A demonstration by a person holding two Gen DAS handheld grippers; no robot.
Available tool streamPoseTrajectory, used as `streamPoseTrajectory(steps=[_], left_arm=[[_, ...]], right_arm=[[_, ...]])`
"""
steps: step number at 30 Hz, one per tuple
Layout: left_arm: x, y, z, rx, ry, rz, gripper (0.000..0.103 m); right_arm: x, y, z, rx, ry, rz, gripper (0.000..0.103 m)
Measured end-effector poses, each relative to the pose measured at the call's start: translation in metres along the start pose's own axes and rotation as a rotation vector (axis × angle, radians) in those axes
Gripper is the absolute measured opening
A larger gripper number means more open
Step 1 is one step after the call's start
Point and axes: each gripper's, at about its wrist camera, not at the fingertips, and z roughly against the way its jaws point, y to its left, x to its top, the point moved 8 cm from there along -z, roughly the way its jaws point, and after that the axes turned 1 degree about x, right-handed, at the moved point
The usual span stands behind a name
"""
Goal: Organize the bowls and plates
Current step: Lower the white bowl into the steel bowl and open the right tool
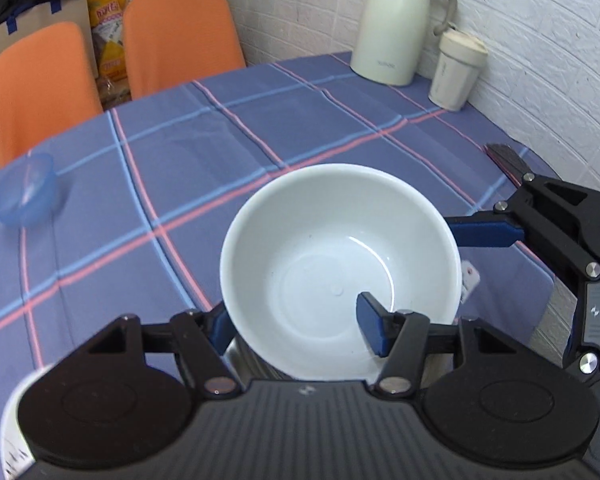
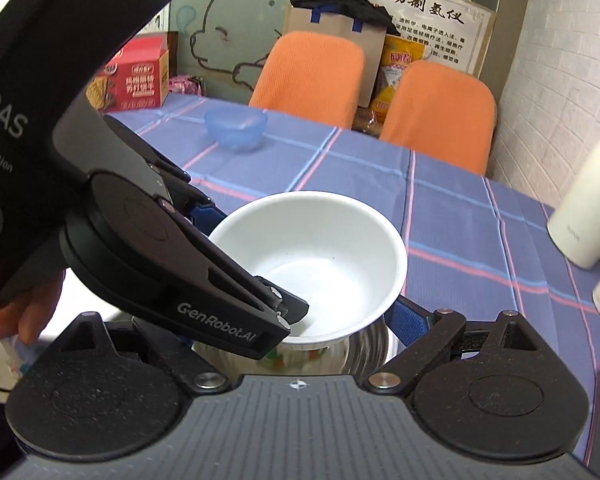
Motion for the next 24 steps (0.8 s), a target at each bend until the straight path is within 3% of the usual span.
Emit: streamPoseTrajectory(steps=[3, 5, 10, 17, 21, 24], left_arm=[[-0.008, -0.002, -0.006, 0.02, 0.008, -0.003, 0.062], [-0.009, -0.002, -0.008, 0.026, 0.006, -0.01, 0.084], [-0.002, 0.006, 0.011, 0.054, -0.044, -0.01, 0.099], [0.006, 0.02, 0.05, 0.076, -0.138, 0.005, 0.101], [0.004, 0.034, 0.067, 0.147, -0.179, -0.002, 0.101], [0.002, 0.046, 0.077, 0.154, -0.185, 0.025, 0.101]], right_arm=[[-0.008, -0.001, -0.002, 0.015, 0.017, -0.02, 0.08], [-0.012, -0.002, -0.003, 0.014, 0.034, -0.026, 0.08], [-0.03, -0.005, 0.013, -0.002, 0.04, -0.023, 0.081], [-0.049, -0.009, 0.034, -0.003, 0.025, -0.09, 0.081], [-0.045, -0.006, 0.041, 0.008, 0.0, -0.09, 0.081], [-0.034, -0.004, 0.04, 0.017, -0.015, -0.086, 0.081]])
